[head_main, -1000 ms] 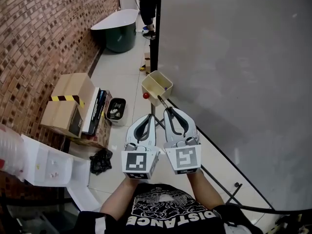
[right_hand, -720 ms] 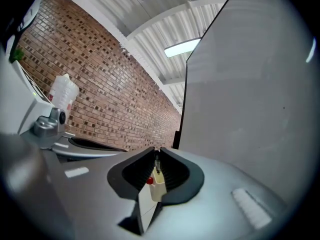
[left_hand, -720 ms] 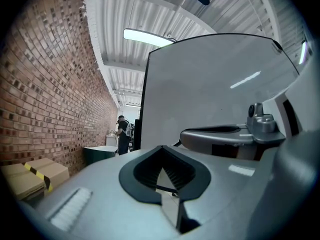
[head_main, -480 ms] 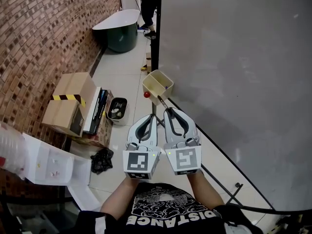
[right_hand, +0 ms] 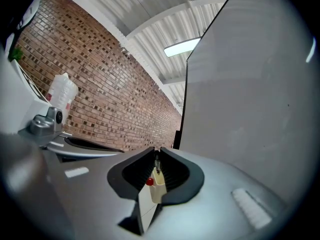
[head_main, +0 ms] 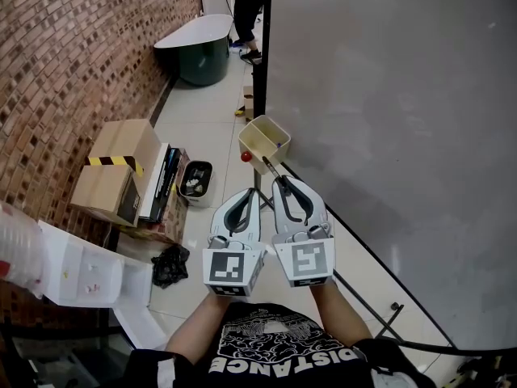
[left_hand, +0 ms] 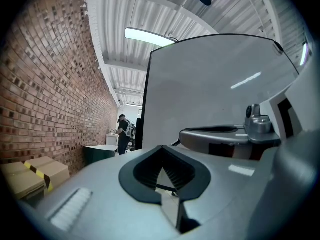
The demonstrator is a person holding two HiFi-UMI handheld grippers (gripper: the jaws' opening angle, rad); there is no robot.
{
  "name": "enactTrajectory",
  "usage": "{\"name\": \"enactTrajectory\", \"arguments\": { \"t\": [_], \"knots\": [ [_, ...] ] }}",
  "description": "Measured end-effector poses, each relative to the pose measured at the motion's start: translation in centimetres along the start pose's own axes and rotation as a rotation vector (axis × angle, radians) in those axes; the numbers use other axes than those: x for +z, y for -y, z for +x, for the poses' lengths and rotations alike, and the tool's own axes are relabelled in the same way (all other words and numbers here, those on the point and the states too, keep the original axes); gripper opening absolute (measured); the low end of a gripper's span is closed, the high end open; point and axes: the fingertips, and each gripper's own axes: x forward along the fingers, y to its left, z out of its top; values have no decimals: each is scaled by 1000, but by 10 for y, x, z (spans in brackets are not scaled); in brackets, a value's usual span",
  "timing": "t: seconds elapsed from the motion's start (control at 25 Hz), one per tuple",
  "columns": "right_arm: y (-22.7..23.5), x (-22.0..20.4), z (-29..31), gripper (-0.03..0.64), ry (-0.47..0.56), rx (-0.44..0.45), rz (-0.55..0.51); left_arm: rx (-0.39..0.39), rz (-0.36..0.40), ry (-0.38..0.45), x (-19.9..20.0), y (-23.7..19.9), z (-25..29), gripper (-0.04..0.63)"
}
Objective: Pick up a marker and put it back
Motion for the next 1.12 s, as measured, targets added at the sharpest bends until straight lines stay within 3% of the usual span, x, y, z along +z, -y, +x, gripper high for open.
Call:
{"name": "enactTrajectory", "arguments": {
  "t": [1.12],
  "knots": [
    [6, -65, 74, 34, -108, -30, 1, -9, 4, -26, -9, -40, 18, 5]
  ]
}}
